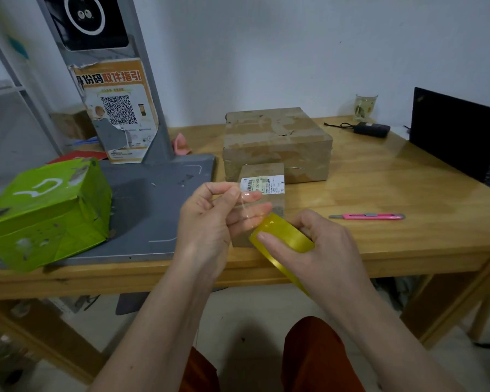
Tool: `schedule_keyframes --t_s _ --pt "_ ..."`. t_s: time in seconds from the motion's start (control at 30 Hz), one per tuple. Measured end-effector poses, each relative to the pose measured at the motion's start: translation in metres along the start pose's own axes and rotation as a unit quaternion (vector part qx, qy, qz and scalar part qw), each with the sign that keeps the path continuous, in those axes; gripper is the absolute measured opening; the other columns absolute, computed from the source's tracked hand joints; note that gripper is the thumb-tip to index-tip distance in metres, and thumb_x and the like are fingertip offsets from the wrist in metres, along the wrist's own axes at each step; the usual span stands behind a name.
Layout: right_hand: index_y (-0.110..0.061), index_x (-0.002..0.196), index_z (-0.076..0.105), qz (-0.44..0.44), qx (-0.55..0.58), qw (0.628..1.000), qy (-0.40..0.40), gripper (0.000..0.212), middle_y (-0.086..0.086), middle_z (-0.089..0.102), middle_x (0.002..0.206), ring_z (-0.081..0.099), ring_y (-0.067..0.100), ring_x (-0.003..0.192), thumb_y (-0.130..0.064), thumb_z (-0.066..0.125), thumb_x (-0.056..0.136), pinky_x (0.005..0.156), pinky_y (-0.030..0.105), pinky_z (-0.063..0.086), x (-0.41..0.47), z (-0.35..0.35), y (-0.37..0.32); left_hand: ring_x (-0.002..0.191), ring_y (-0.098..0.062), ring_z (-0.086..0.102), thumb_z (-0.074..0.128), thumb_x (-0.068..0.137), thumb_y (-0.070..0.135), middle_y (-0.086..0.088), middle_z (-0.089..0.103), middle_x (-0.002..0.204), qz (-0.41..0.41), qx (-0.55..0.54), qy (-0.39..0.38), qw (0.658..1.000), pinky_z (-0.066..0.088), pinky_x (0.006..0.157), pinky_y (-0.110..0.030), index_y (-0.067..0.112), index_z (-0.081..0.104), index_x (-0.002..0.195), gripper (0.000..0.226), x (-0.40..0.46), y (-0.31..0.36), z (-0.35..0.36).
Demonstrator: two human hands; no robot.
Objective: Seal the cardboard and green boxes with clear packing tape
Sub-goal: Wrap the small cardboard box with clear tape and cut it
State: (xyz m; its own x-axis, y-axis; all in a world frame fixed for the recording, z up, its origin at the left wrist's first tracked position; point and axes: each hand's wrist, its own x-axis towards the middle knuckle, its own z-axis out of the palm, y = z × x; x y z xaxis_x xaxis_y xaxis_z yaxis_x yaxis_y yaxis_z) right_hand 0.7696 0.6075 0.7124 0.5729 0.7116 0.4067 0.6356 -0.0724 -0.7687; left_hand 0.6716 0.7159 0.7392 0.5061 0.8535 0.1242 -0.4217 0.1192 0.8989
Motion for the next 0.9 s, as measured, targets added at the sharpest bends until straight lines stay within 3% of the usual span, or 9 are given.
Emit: schedule_keyframes --t_s 0.1,0.2,0.33,0.47,0.57,0.7,0.8,0.9 --pt "-0.025 0.082 0.063 0.004 -0.041 0.999 -0.006 0.049 -0.010 0.061 0.066 0.058 0.006 0.066 -0.070 0.057 0.065 0.057 0.030 0.045 0.003 -0.004 -0.003 0.074 -0.035 0.073 0.050 0.098 0.004 -0.018 0.073 0.081 0.001 -0.032 0.014 0.999 0.062 0.067 -0.037 0.006 0.054 0.091 0.008 -0.003 -0.001 0.001" --pt "-0.023 0.083 0.061 0.010 -0.187 0.981 -0.060 0.056 -0.010 0.056 0.068 0.056 0.010 0.069 -0.076 0.050 0.072 0.058 0.028 0.040 0.005 -0.001 0.001 0.077 -0.036 0.073 0.050 0.098 0.006 -0.020 0.073 0.085 0.030 -0.043 0.012 0.999 0.062 0.065 -0.038 0.005 0.054 0.093 0.006 -0.004 0.004 0.003" --pt "-0.027 0.086 0.067 0.034 -0.116 0.991 -0.061 0.074 -0.010 0.061 0.070 0.057 0.006 0.069 -0.090 0.039 0.058 0.062 0.030 0.051 -0.002 0.003 0.011 0.078 -0.034 0.074 0.052 0.098 0.007 -0.017 0.074 0.085 0.029 0.009 0.003 1.000 0.062 0.065 -0.037 0.006 0.056 0.092 0.008 0.003 0.010 0.005" --pt "-0.034 0.115 0.060 0.050 -0.144 0.985 -0.081 0.086 -0.017 0.056 0.090 0.052 0.004 0.086 -0.089 0.040 0.051 0.075 0.026 0.050 -0.003 0.000 0.007 0.084 -0.032 0.074 0.055 0.096 0.006 -0.016 0.075 0.089 0.026 0.043 0.007 0.999 0.062 0.074 -0.036 0.009 0.056 0.094 0.004 0.008 0.007 0.002" --pt "-0.037 0.124 0.052 0.048 -0.145 0.982 -0.113 0.093 -0.020 0.052 0.099 0.047 0.001 0.093 -0.088 0.045 0.047 0.078 0.023 0.047 -0.003 -0.004 0.006 0.087 -0.032 0.073 0.073 0.073 0.015 -0.016 0.075 0.092 0.027 0.057 0.001 0.998 0.060 0.081 -0.039 0.010 0.056 0.094 0.028 0.007 0.007 0.000" --pt "-0.041 0.130 0.037 0.032 -0.137 0.975 -0.171 0.085 -0.024 0.046 0.095 0.047 0.001 0.093 -0.075 0.068 0.059 0.074 0.019 0.039 -0.008 -0.005 0.005 0.091 -0.031 0.073 0.078 0.053 0.023 -0.018 0.075 0.092 0.034 0.060 0.001 0.998 0.059 0.084 -0.041 0.011 0.057 0.090 0.044 0.007 0.008 -0.001" --pt "-0.042 0.135 0.022 0.025 -0.133 0.973 -0.189 0.086 -0.022 0.045 0.101 0.050 0.002 0.092 -0.058 0.075 0.070 0.074 0.019 0.042 -0.012 -0.006 0.008 0.096 -0.028 0.072 0.078 0.055 0.021 -0.019 0.074 0.094 0.038 0.064 0.007 0.997 0.058 0.085 -0.043 0.012 0.058 0.085 0.037 0.008 0.008 -0.002" --pt "-0.036 0.126 0.022 0.028 -0.132 0.973 -0.189 0.076 -0.014 0.049 0.091 0.055 0.005 0.079 -0.046 0.076 0.075 0.063 0.018 0.043 -0.013 -0.007 0.009 0.103 -0.025 0.070 0.074 0.072 0.010 -0.013 0.074 0.105 0.039 0.087 0.004 0.995 0.058 0.082 -0.044 0.014 0.060 0.081 0.018 0.010 0.008 -0.005"
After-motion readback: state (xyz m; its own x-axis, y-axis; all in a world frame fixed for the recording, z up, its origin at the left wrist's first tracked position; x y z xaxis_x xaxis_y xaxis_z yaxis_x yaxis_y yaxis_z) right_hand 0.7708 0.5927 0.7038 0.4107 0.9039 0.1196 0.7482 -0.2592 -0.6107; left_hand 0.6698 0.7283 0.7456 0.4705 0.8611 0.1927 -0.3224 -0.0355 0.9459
